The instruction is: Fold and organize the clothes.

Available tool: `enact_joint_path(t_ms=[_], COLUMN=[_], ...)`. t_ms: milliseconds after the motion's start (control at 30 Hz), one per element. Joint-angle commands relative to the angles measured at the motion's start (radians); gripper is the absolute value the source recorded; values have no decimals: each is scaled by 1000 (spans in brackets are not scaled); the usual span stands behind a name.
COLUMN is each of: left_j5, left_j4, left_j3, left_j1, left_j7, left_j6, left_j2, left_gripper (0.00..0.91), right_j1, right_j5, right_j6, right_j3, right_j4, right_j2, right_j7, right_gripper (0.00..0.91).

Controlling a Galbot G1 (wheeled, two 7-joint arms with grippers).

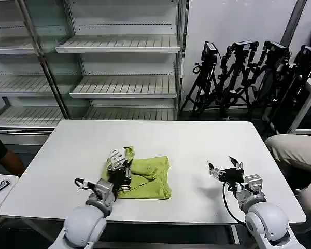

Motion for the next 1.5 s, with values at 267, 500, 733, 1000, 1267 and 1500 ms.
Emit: enact_joint_path(t_ms=[267,500,733,1000,1267,1500], left_j5=[-195,-259,-310,-424,-453,-452], left_j4=[22,-11,65,128,166,193], left_j3=[138,-19,-129,-99,-53,-47], left_j1=[-106,-92,47,80,42,18], left_j7=[-46,-125,-254,-323,-332,-345], left_j6=[-3,-3,1,4,4,3], left_j2=[-90,-17,100,91,59,49], left_gripper=[907,907,907,907,20,20], right_j1=[-9,-10,-3,1,-4,-7], right_j5=[-3,-3,-3,-1,8,10], right_j6=[-1,2,7,6,7,9], right_j3=[23,22,16,8,21,22], right_j4=[6,-3,-11,-9,-8,-6], right_j2=[-7,-8,-13,-22,-34,-33], right_j7=[-8,-16,-23,-23,-23,-25], right_gripper=[907,907,907,907,907,907])
